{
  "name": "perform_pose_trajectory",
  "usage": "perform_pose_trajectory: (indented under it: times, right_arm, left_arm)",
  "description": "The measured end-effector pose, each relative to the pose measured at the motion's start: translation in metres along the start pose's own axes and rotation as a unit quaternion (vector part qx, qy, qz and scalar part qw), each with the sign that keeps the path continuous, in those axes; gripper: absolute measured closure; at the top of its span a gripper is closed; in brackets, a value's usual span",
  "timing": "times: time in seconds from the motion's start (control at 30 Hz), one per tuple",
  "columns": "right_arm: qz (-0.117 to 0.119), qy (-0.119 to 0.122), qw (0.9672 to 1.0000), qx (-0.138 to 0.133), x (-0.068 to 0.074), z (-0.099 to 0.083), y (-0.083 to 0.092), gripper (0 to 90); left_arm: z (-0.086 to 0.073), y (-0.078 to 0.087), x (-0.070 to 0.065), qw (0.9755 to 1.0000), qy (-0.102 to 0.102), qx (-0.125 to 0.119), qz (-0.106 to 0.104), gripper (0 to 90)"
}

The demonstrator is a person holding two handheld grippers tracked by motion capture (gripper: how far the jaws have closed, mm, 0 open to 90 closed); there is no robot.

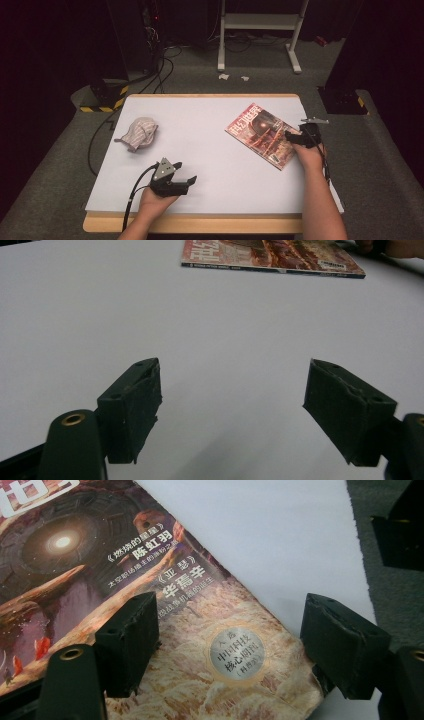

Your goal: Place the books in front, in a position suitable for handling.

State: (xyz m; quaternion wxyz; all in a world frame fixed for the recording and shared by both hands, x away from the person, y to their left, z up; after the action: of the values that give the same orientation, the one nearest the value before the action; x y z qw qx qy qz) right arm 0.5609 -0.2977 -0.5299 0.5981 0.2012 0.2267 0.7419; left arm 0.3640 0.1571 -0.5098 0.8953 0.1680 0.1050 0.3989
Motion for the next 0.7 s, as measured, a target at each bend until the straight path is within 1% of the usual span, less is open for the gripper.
perform_pose_trajectory:
  times: [0.07, 0.13, 0.17, 0.2, 0.27, 0.3, 0.33, 0.4, 0.5, 0.53, 0.57, 0.6, 0.63, 0.67, 0.7]
  right_arm:
    - [0.002, 0.003, 1.0, 0.003, 0.001, 0.0, 0.0, 23.7]
    - [0.003, 0.004, 0.9999, 0.011, 0.002, 0.0, 0.001, 24.4]
    - [0.001, 0.012, 0.9999, 0.013, 0.003, 0.0, 0.003, 25.2]
    - [-0.001, 0.026, 0.9995, 0.015, 0.008, 0.0, 0.006, 25.5]
    - [0.002, 0.029, 0.9994, 0.017, 0.01, -0.001, 0.007, 25.5]
    - [0.006, 0.026, 0.9994, 0.021, 0.013, -0.003, 0.01, 25.6]
    - [0.011, 0.032, 0.9991, 0.025, 0.017, -0.005, 0.014, 25.6]
    - [0.011, 0.036, 0.999, 0.026, 0.02, -0.006, 0.015, 26.0]
    - [0.018, 0.043, 0.9986, 0.024, 0.031, -0.013, 0.025, 27.0]
    - [0.022, 0.046, 0.9985, 0.021, 0.038, -0.018, 0.03, 27.3]
    - [0.022, 0.046, 0.9985, 0.021, 0.038, -0.018, 0.03, 27.3]
    - [0.024, 0.053, 0.9981, 0.019, 0.047, -0.022, 0.036, 27.4]
    - [0.025, 0.055, 0.998, 0.018, 0.05, -0.024, 0.039, 27.5]
    - [0.025, 0.055, 0.998, 0.018, 0.05, -0.024, 0.039, 27.5]
    - [0.025, 0.059, 0.9978, 0.016, 0.055, -0.027, 0.042, 27.5]
  left_arm:
    - [0.0, -0.001, -0.001, 1.0, 0.0, 0.001, -0.001, 23.0]
    - [0.001, -0.001, -0.002, 1.0, 0.0, -0.001, -0.002, 22.9]
    - [0.001, -0.001, -0.002, 1.0, 0.0, -0.002, -0.003, 22.9]
    - [0.002, 0.0, -0.003, 1.0, 0.0, -0.002, -0.003, 23.0]
    - [0.002, 0.0, -0.003, 1.0, 0.0, -0.003, -0.004, 23.0]
    - [0.003, 0.0, -0.004, 1.0, 0.001, -0.004, -0.004, 23.0]
    - [0.003, 0.001, -0.004, 1.0, 0.001, -0.005, -0.005, 23.0]
    - [0.003, 0.001, -0.005, 1.0, 0.002, -0.006, -0.006, 23.1]
    - [0.004, 0.0, -0.005, 0.9999, 0.004, -0.006, -0.008, 23.2]
    - [0.004, -0.001, -0.005, 0.9999, 0.004, -0.006, -0.008, 23.2]
    - [0.004, -0.001, -0.005, 1.0, 0.002, -0.005, -0.008, 23.2]
    - [0.005, -0.001, -0.005, 1.0, 0.002, -0.005, -0.007, 23.3]
    - [0.005, -0.001, -0.005, 1.0, 0.002, -0.005, -0.007, 23.3]
    - [0.005, -0.001, -0.005, 1.0, 0.003, -0.004, -0.007, 23.3]
    - [0.005, -0.001, -0.005, 1.0, 0.004, -0.004, -0.007, 23.3]
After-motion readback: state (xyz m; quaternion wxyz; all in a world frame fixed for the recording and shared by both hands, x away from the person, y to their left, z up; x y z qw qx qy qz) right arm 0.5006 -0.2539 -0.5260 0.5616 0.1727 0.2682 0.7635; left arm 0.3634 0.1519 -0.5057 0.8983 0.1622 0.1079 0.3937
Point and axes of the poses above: each handheld gripper's, and its own axes: y roughly backward along the jaws, z roughly out of its top, x roughly to its left, the point moved 4 cm from there along -y, roughly forward along the jaws, and after that the axes turned 6 degrees about -x, right-handed, at the moved point
